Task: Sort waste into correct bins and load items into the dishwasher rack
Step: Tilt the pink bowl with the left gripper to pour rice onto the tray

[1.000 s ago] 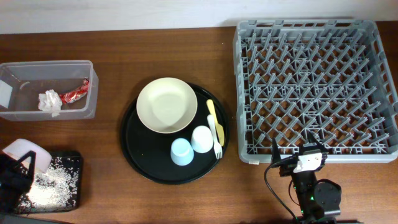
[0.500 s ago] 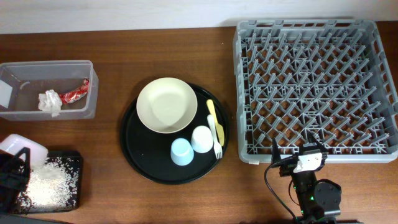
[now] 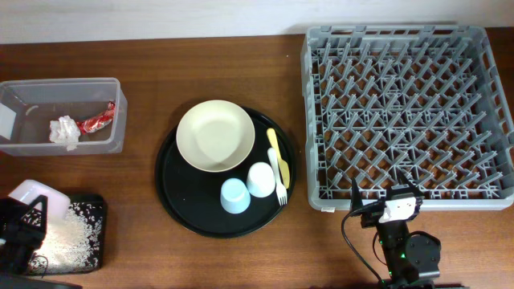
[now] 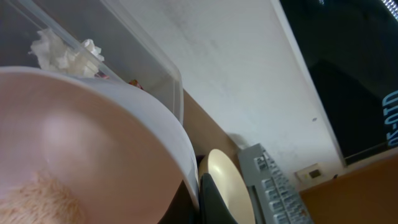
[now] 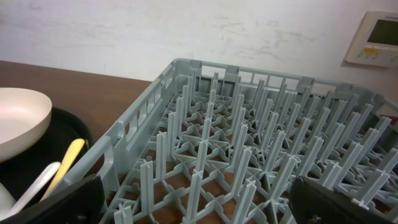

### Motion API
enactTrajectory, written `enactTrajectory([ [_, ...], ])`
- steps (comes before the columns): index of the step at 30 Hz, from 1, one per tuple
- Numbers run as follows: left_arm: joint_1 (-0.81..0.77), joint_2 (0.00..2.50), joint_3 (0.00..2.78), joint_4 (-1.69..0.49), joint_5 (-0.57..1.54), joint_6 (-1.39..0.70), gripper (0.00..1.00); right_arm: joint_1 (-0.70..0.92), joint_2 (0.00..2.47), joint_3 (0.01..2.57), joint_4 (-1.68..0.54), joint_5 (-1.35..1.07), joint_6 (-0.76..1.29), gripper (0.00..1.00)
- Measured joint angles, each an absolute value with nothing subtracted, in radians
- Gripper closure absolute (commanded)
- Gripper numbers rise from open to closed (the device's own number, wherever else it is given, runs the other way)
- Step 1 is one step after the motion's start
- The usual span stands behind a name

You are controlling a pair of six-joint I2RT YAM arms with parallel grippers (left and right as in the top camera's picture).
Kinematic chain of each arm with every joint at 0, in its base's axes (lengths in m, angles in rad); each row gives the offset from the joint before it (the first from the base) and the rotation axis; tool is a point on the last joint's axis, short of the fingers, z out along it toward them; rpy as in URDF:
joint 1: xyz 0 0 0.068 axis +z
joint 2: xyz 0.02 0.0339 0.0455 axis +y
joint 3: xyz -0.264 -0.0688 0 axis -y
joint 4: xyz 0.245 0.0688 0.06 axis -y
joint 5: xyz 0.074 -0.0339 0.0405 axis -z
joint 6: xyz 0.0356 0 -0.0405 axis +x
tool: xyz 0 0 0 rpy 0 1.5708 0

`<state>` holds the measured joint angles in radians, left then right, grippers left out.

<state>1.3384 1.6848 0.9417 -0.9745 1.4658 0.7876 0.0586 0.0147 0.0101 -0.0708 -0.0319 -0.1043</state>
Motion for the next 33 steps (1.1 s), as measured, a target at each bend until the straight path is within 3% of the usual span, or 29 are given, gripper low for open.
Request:
enactTrajectory([
  [16,1.352,1.695,0.939,-1.002,1.543,0.703,1.0,0.059,0.015,0.01,-0.071,-0.032,-0.104,0.02],
  [33,1.374,1.647,0.939,-1.069,1.549,0.782,1.0,0.059,0.015,0.01,-0.071,-0.032,-0.105,0.02],
])
